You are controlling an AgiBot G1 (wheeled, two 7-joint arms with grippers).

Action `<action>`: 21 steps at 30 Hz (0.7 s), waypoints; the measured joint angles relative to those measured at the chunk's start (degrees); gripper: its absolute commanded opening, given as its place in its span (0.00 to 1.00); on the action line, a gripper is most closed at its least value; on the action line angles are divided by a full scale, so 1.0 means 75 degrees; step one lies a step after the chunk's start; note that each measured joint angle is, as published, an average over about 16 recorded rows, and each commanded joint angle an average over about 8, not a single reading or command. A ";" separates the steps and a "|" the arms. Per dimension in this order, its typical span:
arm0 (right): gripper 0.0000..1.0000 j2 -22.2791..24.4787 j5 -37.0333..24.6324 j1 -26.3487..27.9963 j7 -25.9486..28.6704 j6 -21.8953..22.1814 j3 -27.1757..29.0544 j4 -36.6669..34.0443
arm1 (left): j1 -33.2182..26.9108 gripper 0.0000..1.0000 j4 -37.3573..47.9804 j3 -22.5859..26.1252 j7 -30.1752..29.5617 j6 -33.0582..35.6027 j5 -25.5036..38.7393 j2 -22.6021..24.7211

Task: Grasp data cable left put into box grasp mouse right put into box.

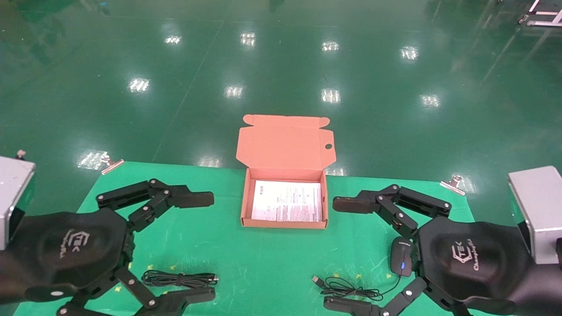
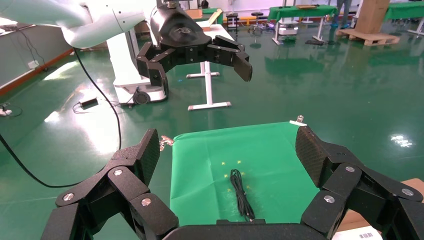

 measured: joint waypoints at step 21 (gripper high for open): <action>1.00 0.0000 0.0000 0.0000 0.0000 0.0000 0.0000 0.0000 | 0.0000 1.00 0.0000 0.0000 0.0000 0.0000 0.0000 0.0000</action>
